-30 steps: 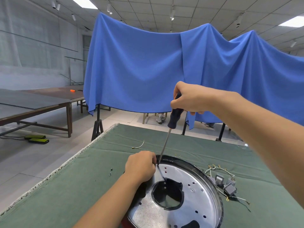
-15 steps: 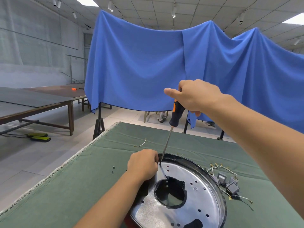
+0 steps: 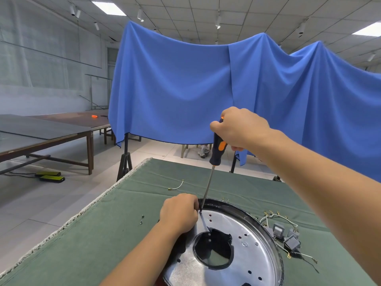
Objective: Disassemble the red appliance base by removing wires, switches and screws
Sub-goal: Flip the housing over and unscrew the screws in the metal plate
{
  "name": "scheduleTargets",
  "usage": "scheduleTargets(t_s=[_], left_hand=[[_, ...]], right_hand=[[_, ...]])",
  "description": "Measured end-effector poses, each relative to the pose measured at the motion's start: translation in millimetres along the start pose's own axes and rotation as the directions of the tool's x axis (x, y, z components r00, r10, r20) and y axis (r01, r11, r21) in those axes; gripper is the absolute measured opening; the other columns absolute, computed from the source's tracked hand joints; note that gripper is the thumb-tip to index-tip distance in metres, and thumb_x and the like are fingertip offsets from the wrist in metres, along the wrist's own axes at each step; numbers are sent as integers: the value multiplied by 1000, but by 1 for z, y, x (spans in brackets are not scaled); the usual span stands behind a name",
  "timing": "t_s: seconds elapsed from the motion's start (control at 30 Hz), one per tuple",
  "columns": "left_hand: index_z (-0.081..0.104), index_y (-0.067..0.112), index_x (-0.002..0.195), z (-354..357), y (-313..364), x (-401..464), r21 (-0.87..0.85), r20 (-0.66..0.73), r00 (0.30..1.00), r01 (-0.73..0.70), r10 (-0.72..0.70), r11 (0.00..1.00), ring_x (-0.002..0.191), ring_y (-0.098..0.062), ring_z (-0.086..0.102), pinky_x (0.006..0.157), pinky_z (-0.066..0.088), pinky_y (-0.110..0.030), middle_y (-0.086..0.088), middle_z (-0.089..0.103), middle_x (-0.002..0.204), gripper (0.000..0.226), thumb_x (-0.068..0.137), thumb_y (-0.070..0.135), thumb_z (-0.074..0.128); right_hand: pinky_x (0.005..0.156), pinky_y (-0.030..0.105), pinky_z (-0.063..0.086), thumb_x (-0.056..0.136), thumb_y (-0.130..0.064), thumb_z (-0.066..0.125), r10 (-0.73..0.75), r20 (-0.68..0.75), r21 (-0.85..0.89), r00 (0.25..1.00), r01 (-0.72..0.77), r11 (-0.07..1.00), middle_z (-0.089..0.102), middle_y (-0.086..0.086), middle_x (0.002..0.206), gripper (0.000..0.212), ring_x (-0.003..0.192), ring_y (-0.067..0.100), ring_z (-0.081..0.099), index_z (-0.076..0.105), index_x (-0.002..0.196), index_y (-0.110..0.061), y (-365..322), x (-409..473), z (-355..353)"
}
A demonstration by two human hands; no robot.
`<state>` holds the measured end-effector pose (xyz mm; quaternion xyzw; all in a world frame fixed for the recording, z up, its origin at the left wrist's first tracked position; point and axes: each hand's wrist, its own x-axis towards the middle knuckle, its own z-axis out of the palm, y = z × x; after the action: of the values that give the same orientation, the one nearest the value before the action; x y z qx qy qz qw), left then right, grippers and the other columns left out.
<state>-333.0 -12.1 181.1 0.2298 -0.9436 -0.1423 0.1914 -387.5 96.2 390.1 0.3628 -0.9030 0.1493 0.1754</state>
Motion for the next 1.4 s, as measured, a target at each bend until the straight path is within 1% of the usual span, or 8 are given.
scheduleTargets(t_s=[0.1, 0.3, 0.53, 0.7, 0.9, 1.1, 1.27, 1.4], left_hand=[[65, 28, 101, 0, 0, 0, 0, 4, 1000, 5, -5, 1000, 99, -22, 59, 76, 40, -30, 6, 64, 110, 28, 82, 17, 46], [64, 29, 99, 0, 1, -1, -7, -2, 1000, 4, -4, 1000, 98, -21, 59, 72, 37, -28, 6, 64, 108, 28, 81, 17, 46], [65, 29, 98, -1, 1, -1, -6, -10, 1000, -3, 3, 1000, 95, -19, 60, 69, 36, -26, 8, 65, 106, 28, 81, 17, 46], [65, 29, 99, -1, 1, -1, -9, -13, 1000, -2, 2, 1000, 96, -20, 60, 70, 37, -27, 7, 65, 107, 29, 81, 15, 46], [64, 29, 96, 0, 0, -1, -12, -9, 1000, -6, 5, 1000, 93, -21, 60, 69, 36, -28, 7, 65, 104, 28, 79, 15, 45], [64, 29, 98, 2, -1, 0, -11, -28, 999, -15, 15, 1000, 97, -20, 59, 71, 36, -27, 8, 64, 107, 27, 81, 18, 46], [64, 29, 99, 3, -2, 0, -7, -31, 999, -21, 21, 1000, 97, -21, 59, 72, 36, -27, 8, 62, 108, 28, 81, 18, 46], [64, 29, 99, 2, -2, 0, -7, -21, 1000, -21, 21, 1000, 98, -21, 59, 74, 38, -29, 7, 62, 108, 28, 81, 19, 46]], right_hand=[[60, 28, 45, 86, -36, 45, 15, 115, 85, 993, -25, 996, 63, 1, 65, 20, 57, 20, 62, 52, 86, -17, 2, -1, -5], [50, 28, 22, 93, -54, 41, 75, -164, -147, 984, -100, 984, 52, 1, 65, 47, 56, 18, 46, 48, 69, -14, 18, -6, 1], [65, 32, 52, 87, -39, 47, 93, 147, 178, 985, -119, 977, 66, 2, 78, 22, 59, 23, 62, 51, 90, -17, 27, -8, -8], [55, 26, 34, 94, -51, 42, 123, -92, 18, 988, -122, 992, 66, 6, 83, 41, 72, 28, 62, 56, 86, -14, 29, -12, 3], [53, 27, 54, 82, -22, 53, 71, 164, 409, 984, -133, 903, 69, 6, 77, 10, 58, 18, 66, 51, 86, -13, 24, -15, -8], [57, 26, 45, 82, -39, 53, 141, -36, 91, 989, -137, 986, 66, 3, 66, 28, 56, 23, 64, 51, 70, -14, 17, -19, -4], [47, 26, 53, 82, -10, 56, 62, 251, 244, 966, -125, 962, 69, 10, 70, 4, 57, 25, 65, 55, 86, -12, 8, -11, -20], [46, 24, 51, 80, -27, 63, 50, 213, 127, 976, -78, 989, 71, 5, 75, 14, 61, 22, 70, 58, 85, -15, 6, -13, -17]])
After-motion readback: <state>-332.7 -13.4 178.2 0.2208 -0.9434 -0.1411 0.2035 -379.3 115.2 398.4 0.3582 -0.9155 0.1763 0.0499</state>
